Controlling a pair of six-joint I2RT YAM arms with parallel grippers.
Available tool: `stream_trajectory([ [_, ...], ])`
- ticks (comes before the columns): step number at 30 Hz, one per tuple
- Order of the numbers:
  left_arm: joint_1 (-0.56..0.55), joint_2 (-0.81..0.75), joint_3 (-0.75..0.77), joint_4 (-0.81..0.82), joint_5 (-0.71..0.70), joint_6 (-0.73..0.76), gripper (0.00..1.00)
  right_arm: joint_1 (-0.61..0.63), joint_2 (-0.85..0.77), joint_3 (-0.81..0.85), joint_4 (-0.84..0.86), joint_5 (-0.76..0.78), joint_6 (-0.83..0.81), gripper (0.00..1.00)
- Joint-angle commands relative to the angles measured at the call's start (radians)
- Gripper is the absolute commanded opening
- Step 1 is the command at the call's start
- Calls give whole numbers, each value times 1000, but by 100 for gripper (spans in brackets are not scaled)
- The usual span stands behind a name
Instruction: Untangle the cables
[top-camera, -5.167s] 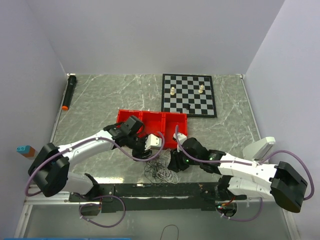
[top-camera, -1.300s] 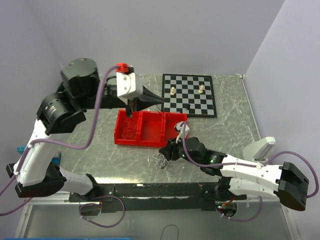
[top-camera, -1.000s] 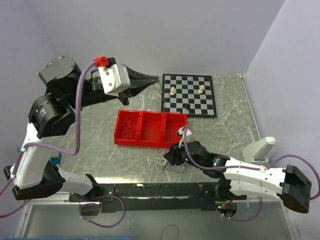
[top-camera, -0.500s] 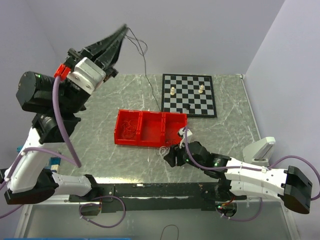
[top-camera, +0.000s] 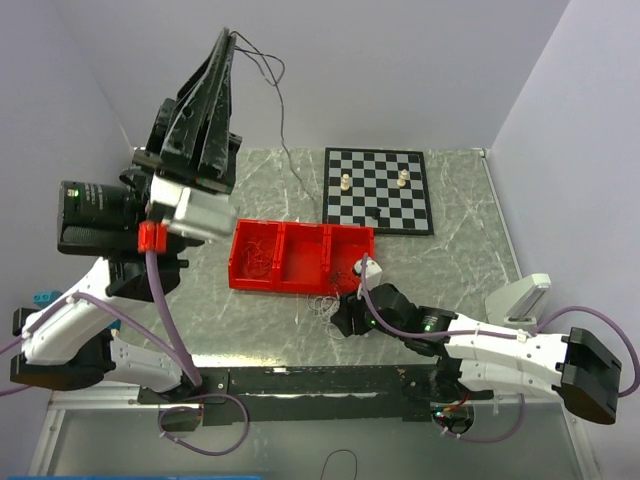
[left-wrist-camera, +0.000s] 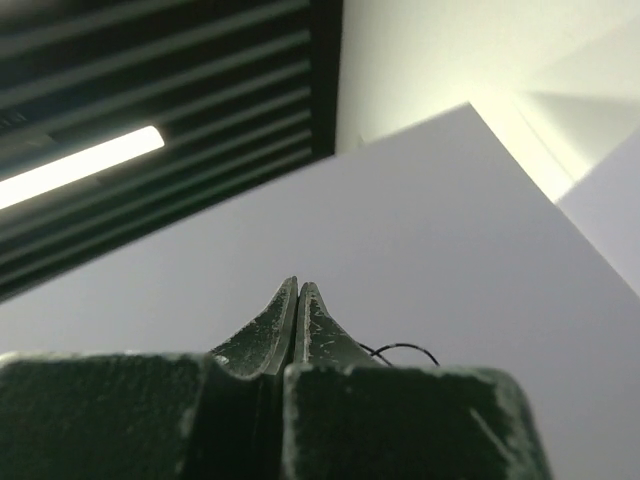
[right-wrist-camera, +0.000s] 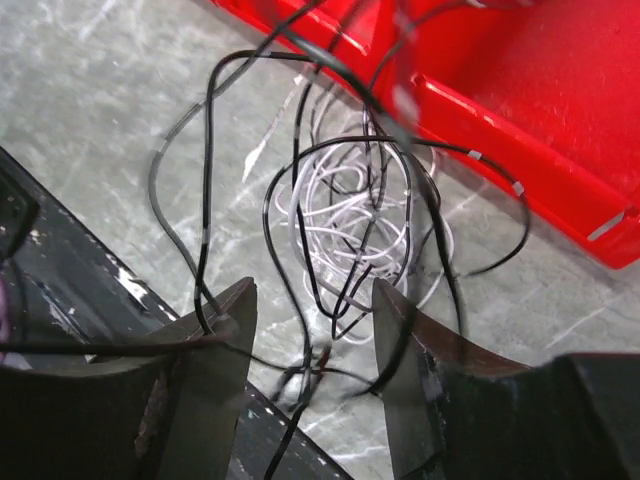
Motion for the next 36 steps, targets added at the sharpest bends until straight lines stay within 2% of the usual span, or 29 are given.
stream_trajectory([
  [1, -103, 59, 61, 244, -5, 325, 1, 9, 11, 1, -19, -3, 6, 56],
  [4, -124, 171, 222, 331, -13, 475, 1, 9, 40, 18, -59, -2, 16, 54],
  [8, -131, 320, 496, 293, -17, 493, 1, 9, 56, 24, -100, -3, 35, 54],
  [10, -131, 335, 549, 273, 9, 490, 1, 9, 51, 15, -114, -2, 44, 55],
  [12, -131, 317, 526, 263, 15, 483, 1, 9, 40, 7, -116, -2, 47, 55],
  [15, -131, 246, 398, 212, -69, 397, 1, 9, 8, 2, -111, 1, 32, 55],
  [19, -128, 118, 126, 68, -206, 184, 1, 9, -58, -16, -90, -6, 20, 55],
  [24, -82, -19, -217, 58, -328, 24, 1, 9, -153, -44, -65, -14, 6, 54],
  [30, 59, -134, -527, -119, -362, -259, 1, 9, -236, -1, -116, 26, -20, 52],
  [33, 142, -146, -581, -230, -330, -410, 1, 9, -282, 16, -137, 46, -22, 51],
  [36, 198, -145, -638, -265, -283, -496, 1, 9, -311, 30, -151, 58, -19, 50],
])
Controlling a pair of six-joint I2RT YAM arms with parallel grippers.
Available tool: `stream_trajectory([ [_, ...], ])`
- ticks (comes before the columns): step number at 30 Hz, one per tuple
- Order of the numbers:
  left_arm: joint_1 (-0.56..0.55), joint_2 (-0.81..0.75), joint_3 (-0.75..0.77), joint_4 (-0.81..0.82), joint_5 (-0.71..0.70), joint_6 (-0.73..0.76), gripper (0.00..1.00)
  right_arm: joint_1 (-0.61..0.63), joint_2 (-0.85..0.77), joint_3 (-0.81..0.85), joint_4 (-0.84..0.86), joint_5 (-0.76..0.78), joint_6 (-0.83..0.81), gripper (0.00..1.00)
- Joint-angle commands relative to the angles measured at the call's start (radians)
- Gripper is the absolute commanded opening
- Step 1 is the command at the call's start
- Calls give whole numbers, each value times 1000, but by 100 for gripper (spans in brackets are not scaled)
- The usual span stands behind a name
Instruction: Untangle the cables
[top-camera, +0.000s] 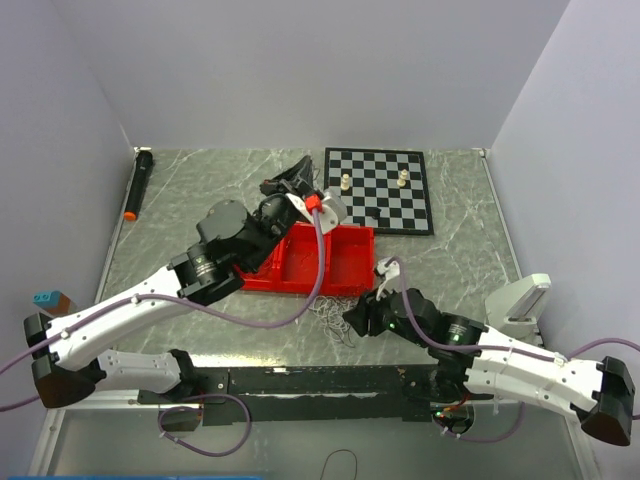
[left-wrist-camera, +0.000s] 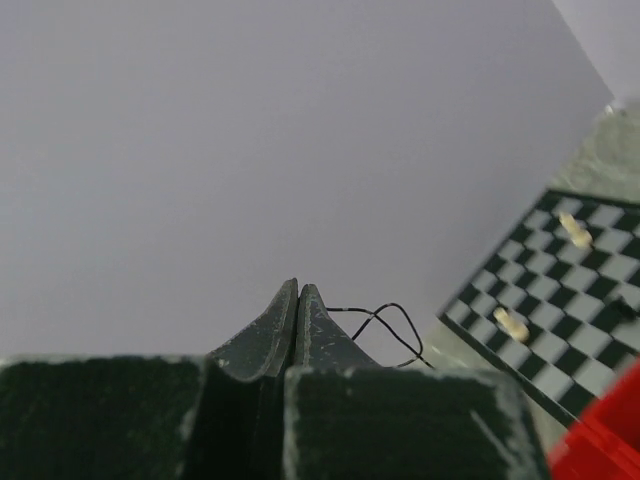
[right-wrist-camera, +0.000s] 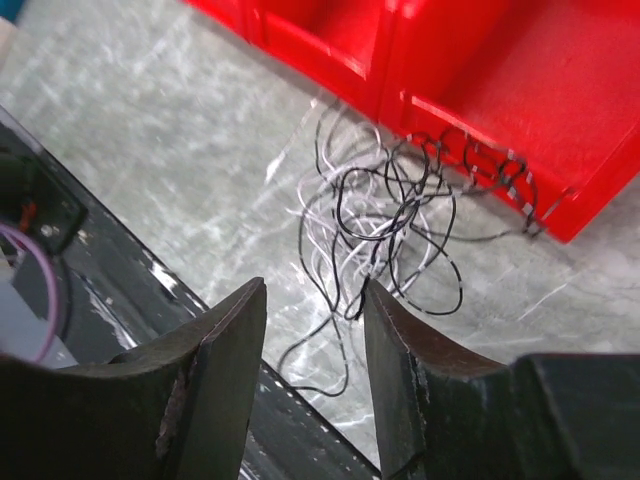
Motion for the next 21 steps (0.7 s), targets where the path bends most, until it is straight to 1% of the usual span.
stream_trajectory([
  [1, 74, -43, -57, -59, 39, -231, 1, 9, -47, 62, -18, 41, -12, 50],
  [6, 114, -13, -140, -41, 80, -307, 1, 9, -48, 91, -29, 41, -9, 48],
  [10, 152, 25, -195, 14, 116, -346, 1, 7, -44, 108, -32, 47, -15, 48],
  [15, 180, 87, -191, 10, 145, -401, 1, -11, -36, 116, -38, 53, -27, 48],
  [21, 197, 139, -208, 25, 166, -447, 1, -58, -42, 102, -26, 10, -23, 47],
])
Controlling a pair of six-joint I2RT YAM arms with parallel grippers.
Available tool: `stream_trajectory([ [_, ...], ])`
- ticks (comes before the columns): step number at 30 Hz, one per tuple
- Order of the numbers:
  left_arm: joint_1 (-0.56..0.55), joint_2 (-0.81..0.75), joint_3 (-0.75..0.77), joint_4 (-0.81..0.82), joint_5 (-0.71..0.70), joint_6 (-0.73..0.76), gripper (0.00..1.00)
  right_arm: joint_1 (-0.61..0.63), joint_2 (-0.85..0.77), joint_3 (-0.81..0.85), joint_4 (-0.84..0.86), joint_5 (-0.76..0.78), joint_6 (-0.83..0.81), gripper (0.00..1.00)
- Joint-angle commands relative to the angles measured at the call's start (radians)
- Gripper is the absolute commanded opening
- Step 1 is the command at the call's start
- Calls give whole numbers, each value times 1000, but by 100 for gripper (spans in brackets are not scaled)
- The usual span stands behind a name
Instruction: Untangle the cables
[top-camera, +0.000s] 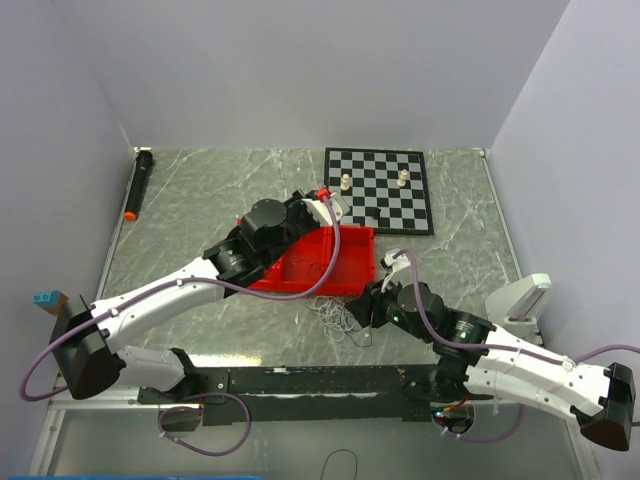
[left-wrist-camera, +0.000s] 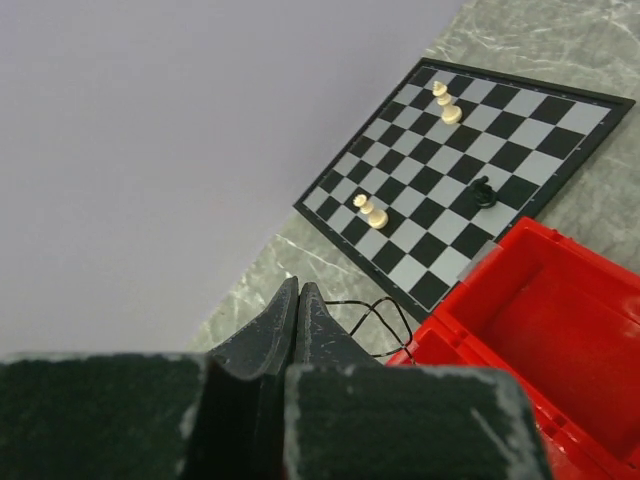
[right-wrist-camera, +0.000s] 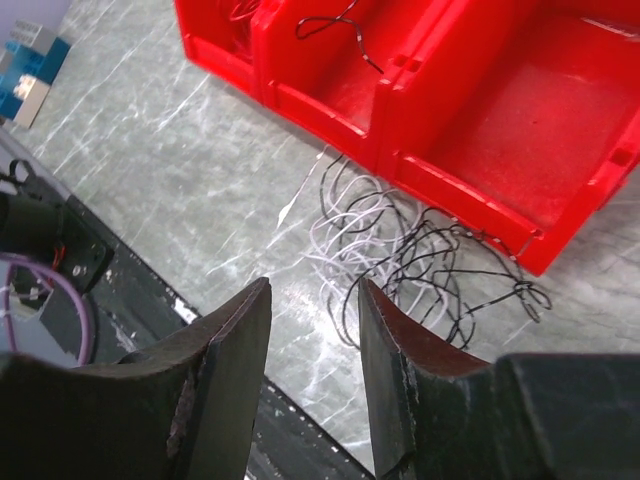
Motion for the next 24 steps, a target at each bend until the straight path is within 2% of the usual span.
stream_trajectory([
  [1, 14, 28, -3, 63, 39, -74, 1, -35, -9, 27, 11, -23, -10, 47],
  [6, 32, 82, -51, 80, 68, -96, 1, -63, -28, 27, 5, -36, -15, 47],
  [10, 67, 135, -8, -29, 167, -156, 1, -77, -37, 27, -7, -39, -9, 47],
  [14, 81, 146, 7, -132, 247, -172, 11, -80, -43, 20, -15, -29, -2, 47],
  [15, 84, 151, 6, -144, 252, -179, 18, -83, -40, 18, -14, -21, -2, 47],
  [16, 86, 157, 7, -155, 261, -184, 35, -84, -35, 18, -18, -12, 2, 47],
  [17, 89, 162, 10, -175, 275, -186, 58, -90, -25, 21, -26, 0, 5, 47],
  [21, 112, 166, 36, -245, 287, -187, 80, -124, 21, 50, -67, 25, 13, 49],
  [24, 136, 175, 102, -319, 287, -184, 85, -163, 31, 58, -90, 26, 14, 49],
])
